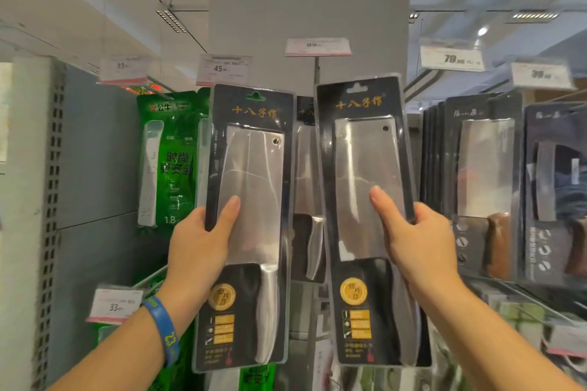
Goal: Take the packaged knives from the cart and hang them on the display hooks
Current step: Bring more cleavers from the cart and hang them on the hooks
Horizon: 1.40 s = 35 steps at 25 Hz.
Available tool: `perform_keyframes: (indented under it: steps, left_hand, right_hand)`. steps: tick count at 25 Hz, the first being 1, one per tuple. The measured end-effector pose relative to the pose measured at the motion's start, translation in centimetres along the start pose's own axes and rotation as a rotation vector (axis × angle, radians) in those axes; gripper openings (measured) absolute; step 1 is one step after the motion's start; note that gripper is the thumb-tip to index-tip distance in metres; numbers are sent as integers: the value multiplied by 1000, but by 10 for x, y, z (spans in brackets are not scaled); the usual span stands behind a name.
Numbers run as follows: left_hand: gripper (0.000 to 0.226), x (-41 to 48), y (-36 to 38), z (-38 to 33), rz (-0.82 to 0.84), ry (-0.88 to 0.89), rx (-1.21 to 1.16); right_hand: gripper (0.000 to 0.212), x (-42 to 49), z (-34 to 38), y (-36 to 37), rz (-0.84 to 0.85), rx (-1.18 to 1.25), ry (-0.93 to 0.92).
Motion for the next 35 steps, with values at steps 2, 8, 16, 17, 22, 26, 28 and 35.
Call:
perform_keyframes:
  steps: [2, 8, 16, 17, 22, 26, 28, 35]
  left_hand:
    - [70, 5, -2, -8, 1, 4, -6]
    - [50, 21, -8, -23, 36, 41, -17]
    - [61, 22, 14, -35, 49, 143, 20]
    - [67, 24, 17, -41, 43, 157, 20]
    - [67, 28, 31, -54, 57, 124, 22]
    - [68, 20, 42, -47, 43, 106, 45]
    - [68, 17, 46, -43, 55, 112, 92]
    - [71, 16, 36, -30, -13, 110, 131]
  right_hand:
    - [75, 12, 9, -3, -40, -13, -49]
    - [88, 46, 40, -9, -127, -13, -114]
    - [78, 70, 61, -24, -135, -113, -210]
    - [81, 72, 60, -24, -125, -110, -196]
    - [79, 76, 52, -33, -101, -96, -198]
    - [73, 70, 39, -30, -56, -47, -180]
    - [75, 66, 32, -29, -46, -13, -172]
    - [96, 50, 11, -33, -55, 20, -154]
Point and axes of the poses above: each hand's wrist, its own x-axis towards the middle knuckle, its own y-axis out of the palm, z = x × y, the point moved 3 cm from there along x, towards the middle knuckle, and after that the axes turned 14 degrees about -y, right-handed, at the moved point
